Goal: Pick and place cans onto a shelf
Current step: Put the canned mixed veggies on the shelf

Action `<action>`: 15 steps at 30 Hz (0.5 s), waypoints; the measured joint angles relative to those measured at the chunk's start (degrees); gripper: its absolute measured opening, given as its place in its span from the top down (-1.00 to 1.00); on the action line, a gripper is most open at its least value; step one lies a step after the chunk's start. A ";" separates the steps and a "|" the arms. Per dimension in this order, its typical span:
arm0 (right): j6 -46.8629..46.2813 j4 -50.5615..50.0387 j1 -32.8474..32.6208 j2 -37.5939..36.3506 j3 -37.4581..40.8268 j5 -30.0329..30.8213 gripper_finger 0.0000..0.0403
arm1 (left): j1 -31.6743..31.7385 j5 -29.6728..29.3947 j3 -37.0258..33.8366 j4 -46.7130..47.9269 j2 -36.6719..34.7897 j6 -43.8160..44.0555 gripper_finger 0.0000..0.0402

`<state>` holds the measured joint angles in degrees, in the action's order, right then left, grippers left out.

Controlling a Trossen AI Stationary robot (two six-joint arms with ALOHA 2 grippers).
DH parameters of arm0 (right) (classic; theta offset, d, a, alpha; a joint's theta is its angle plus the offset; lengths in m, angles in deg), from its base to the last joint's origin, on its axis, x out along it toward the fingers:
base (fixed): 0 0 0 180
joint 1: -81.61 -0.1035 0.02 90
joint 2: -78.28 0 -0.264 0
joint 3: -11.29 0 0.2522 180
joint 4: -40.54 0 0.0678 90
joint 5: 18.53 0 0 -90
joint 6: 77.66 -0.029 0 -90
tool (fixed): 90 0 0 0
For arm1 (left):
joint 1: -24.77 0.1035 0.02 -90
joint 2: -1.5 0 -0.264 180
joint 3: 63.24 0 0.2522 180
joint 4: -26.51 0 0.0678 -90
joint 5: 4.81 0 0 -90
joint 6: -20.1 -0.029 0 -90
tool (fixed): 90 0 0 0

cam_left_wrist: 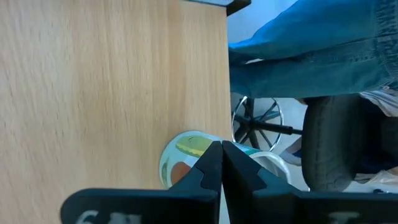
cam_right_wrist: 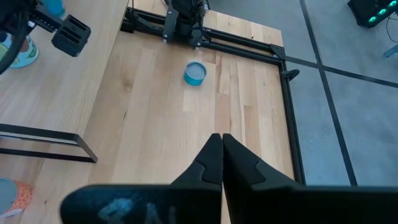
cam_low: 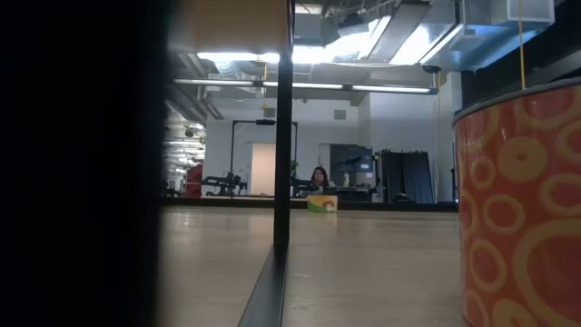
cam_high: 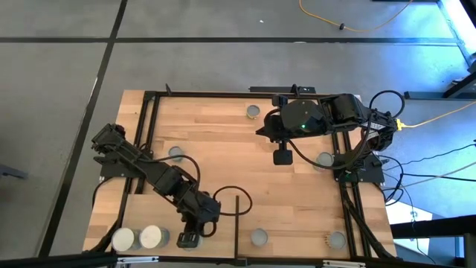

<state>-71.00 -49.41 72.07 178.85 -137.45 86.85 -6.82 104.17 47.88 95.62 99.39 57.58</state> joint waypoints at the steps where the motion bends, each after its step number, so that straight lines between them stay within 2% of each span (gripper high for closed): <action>1: -0.03 0.02 0.00 0.00 0.00 0.00 1.00 | -0.06 0.06 0.00 0.16 0.00 0.00 1.00; 6: -0.14 0.02 0.00 0.00 0.00 0.02 1.00 | -0.37 0.14 0.00 0.15 0.00 -0.04 1.00; 15: 1.26 0.02 0.00 -0.45 0.00 0.09 1.00 | -0.11 -4.02 0.22 -1.26 -2.76 -2.32 1.00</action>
<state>-69.74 -49.39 72.06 178.41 -137.45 86.94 -6.93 100.16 48.10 94.36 96.63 55.26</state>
